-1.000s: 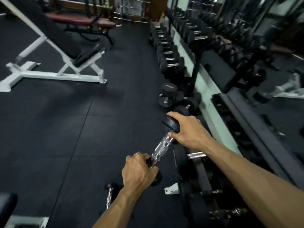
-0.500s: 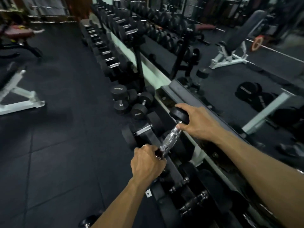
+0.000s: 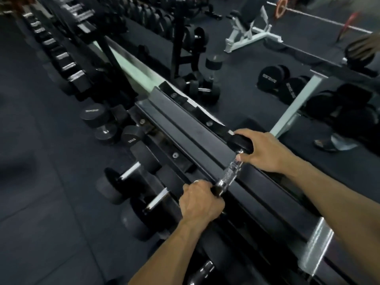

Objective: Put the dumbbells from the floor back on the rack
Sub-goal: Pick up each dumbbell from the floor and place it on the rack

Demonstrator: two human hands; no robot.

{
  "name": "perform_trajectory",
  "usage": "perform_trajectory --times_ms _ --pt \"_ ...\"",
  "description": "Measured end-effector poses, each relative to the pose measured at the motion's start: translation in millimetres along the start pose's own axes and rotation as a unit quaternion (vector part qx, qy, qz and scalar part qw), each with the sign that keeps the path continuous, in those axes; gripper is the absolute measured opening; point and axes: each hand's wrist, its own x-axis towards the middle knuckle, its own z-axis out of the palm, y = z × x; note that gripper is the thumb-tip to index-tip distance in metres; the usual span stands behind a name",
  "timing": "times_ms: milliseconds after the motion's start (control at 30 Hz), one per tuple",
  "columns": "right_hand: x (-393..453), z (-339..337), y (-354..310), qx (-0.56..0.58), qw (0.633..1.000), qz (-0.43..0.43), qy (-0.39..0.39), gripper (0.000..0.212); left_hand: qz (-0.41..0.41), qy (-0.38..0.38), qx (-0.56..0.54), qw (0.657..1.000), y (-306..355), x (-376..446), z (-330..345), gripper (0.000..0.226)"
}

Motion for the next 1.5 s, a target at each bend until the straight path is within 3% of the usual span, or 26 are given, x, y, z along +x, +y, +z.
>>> perform_trajectory --times_ms 300,533,733,900,1200,1500 --pt "12 12 56 0.071 0.995 0.065 -0.009 0.065 -0.003 -0.043 0.071 0.997 32 30 15 0.024" --pt "10 9 56 0.071 0.994 0.074 -0.026 0.061 0.002 -0.061 0.098 0.993 34 29 12 0.030" --pt "15 -2 43 0.021 0.995 0.088 -0.046 0.070 0.023 -0.051 0.095 0.994 26 27 13 0.038" --pt "22 -1 1 -0.061 0.998 0.009 -0.019 0.073 0.026 0.002 0.078 0.997 -3 15 -8 0.059" --pt "36 76 -133 -0.123 0.975 -0.148 -0.110 0.071 -0.041 0.071 0.091 0.993 -110 -31 -60 0.054" --pt "12 182 -279 -0.167 0.937 -0.245 -0.183 0.065 -0.152 0.100 0.067 0.981 -255 -112 -98 0.054"
